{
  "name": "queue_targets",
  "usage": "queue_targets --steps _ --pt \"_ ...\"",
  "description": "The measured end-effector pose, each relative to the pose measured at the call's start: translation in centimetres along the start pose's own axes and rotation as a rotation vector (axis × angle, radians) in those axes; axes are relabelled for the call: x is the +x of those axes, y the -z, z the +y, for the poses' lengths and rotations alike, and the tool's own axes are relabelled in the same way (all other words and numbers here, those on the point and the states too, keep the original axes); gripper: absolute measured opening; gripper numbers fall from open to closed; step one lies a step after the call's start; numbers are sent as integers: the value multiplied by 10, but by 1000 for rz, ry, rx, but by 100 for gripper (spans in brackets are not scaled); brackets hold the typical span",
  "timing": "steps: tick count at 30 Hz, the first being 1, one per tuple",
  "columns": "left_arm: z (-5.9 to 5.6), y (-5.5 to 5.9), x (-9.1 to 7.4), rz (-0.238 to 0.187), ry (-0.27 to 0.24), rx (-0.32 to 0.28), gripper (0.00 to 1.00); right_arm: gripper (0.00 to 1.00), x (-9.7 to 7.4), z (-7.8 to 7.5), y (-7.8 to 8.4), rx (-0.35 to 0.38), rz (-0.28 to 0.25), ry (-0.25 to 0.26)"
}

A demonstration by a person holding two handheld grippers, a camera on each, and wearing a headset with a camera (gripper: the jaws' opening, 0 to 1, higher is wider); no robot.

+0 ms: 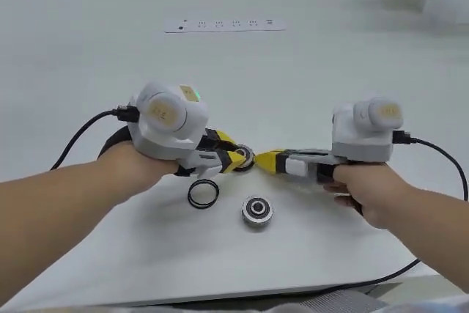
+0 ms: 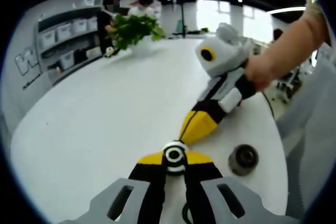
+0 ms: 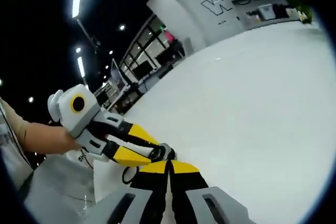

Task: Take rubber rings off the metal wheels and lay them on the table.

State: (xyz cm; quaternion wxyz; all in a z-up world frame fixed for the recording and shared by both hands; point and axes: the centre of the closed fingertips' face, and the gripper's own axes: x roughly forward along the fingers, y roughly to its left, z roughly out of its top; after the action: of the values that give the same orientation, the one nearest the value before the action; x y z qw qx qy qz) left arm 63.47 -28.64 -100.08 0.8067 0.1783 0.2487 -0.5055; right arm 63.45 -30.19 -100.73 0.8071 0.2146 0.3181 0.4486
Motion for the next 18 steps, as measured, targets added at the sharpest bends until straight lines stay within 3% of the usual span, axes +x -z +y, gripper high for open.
queue_targets --steps 7,18 --pt "-1 -1 0 3 -10 -1 13 0 1 8 -2 73 -36 -20" --pt "-1 -1 0 6 -22 -1 13 0 2 17 -3 60 -31 -31"
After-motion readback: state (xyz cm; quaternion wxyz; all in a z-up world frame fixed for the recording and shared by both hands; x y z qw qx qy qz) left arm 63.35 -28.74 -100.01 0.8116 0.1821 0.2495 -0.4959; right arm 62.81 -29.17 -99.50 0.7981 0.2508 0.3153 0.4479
